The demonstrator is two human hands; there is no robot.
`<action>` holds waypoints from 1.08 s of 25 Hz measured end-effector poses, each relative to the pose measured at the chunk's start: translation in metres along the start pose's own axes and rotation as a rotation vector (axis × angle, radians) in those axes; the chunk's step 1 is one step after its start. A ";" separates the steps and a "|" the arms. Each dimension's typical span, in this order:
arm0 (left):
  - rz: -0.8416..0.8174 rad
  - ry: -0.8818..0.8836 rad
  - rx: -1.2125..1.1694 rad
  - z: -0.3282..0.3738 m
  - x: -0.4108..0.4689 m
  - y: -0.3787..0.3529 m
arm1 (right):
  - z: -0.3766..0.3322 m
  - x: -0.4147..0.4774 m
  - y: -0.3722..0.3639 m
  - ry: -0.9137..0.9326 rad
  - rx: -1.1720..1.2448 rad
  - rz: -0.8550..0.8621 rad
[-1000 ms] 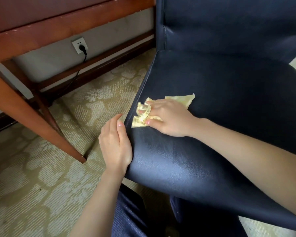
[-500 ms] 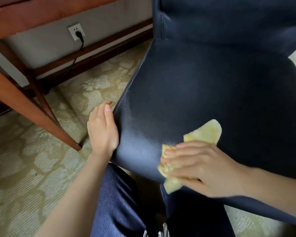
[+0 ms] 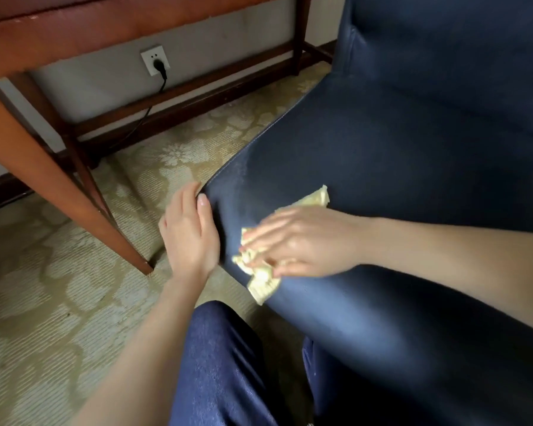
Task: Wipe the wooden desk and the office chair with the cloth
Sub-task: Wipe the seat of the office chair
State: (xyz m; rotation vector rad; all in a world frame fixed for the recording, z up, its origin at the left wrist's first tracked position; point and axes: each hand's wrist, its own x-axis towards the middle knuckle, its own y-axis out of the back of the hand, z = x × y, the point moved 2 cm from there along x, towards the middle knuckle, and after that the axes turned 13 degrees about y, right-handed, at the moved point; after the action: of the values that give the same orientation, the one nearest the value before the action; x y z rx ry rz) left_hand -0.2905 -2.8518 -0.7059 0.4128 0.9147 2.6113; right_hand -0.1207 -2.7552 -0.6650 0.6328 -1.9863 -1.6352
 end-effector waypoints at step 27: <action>-0.394 0.021 -0.052 0.033 -0.018 0.013 | -0.048 0.030 -0.005 -0.572 -0.104 0.110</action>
State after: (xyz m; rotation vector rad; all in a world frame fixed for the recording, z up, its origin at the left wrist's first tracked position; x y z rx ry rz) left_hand -0.2653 -2.8509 -0.6757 0.1704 0.8359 2.2759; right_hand -0.1134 -2.8115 -0.6594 0.0032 -2.2416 -1.9892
